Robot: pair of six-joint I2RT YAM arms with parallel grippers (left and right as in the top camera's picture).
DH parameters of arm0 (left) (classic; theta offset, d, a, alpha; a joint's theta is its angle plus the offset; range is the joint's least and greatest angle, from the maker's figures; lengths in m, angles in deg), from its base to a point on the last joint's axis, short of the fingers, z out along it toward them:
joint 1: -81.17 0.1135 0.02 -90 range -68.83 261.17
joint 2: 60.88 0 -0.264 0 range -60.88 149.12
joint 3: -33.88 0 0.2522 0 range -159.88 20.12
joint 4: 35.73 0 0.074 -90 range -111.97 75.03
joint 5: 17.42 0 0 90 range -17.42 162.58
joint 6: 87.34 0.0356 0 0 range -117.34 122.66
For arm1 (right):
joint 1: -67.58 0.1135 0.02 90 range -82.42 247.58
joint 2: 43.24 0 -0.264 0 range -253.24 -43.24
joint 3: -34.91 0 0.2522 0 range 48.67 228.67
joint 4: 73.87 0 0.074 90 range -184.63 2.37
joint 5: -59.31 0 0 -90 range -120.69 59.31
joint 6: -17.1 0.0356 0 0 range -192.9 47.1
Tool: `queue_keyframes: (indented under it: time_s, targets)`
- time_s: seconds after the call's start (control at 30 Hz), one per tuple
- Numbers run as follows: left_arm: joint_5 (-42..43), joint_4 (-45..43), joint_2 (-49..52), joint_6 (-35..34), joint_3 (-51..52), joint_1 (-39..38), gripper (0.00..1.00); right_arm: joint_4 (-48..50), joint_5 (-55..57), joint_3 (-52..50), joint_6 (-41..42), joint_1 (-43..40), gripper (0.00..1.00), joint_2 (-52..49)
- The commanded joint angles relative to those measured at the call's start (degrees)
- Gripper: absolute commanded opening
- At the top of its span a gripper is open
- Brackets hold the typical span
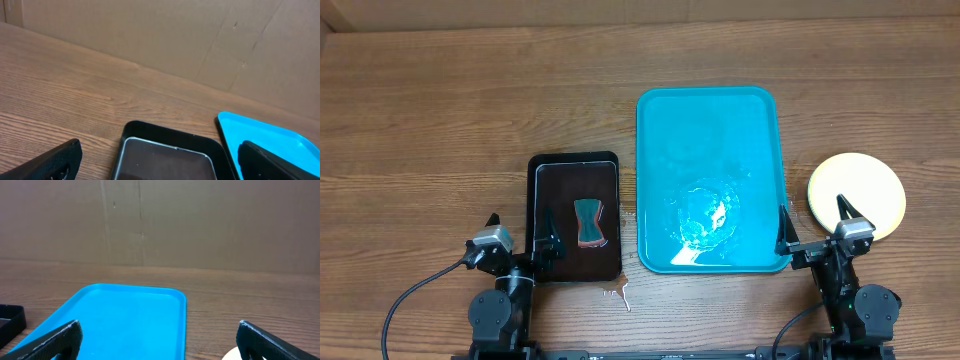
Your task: Clean dirty plates on tray and stack at the side
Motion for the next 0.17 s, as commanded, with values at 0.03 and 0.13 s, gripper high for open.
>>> queue_keyframes:
  time_s: [0.03,0.13]
  targets:
    - [-0.7,-0.2,-0.6,0.7,0.2,0.6,0.99,0.4,0.4,-0.6,-0.2,0.0,1.00,0.5]
    - [-0.7,-0.2,-0.6,0.7,0.2,0.6,1.00,0.4,0.4,-0.6,-0.2,0.0,1.00,0.5]
